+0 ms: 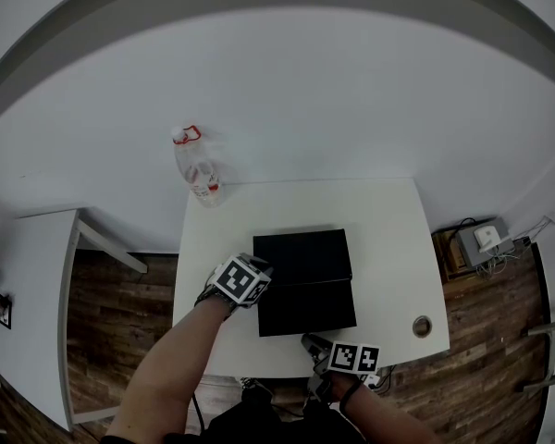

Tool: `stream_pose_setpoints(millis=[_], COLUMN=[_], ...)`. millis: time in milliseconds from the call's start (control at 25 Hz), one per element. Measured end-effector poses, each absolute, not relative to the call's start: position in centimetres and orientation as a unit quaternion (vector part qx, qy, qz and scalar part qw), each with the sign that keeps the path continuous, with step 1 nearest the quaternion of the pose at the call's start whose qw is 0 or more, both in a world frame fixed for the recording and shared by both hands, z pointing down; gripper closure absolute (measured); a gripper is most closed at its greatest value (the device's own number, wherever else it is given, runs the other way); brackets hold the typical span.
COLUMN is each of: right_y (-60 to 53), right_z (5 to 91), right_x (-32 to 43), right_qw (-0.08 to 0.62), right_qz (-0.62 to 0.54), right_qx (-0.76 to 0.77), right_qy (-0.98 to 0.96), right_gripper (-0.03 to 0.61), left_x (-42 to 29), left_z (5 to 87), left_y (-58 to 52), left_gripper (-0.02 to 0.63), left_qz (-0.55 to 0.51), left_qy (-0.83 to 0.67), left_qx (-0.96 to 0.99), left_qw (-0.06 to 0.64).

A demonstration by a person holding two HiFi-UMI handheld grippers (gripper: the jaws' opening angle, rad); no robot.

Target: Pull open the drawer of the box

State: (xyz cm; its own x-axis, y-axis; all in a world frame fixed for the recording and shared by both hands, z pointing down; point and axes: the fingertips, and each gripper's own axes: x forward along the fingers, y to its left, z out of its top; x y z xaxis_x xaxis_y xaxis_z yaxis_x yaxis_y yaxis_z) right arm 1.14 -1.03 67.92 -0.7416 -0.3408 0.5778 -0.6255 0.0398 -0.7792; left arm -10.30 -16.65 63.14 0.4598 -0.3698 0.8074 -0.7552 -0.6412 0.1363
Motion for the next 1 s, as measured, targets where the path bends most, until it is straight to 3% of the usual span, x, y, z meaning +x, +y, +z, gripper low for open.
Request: stream_pose_setpoints(millis=[760, 1000], right_y=[0.0, 1.5], right_z=[68.5, 67.0], right_x=[0.4, 1.2], right_qw=[0.125, 0.118], right_qz=[0.607, 0.614], right_qx=[0.329, 0.291], right_qy=[-0.713, -0.724], right_gripper=[0.508, 0.485], left_x=[-10.0, -11.2], left_z=[63.0, 61.6], left_y=[-16.6, -16.5], left_gripper=[0.609, 0.609], left_qz=[0.384, 0.329], left_qy=[-0.355, -0.399], left_qx=[0.817, 0.817], left_qw=[0.242, 0.257])
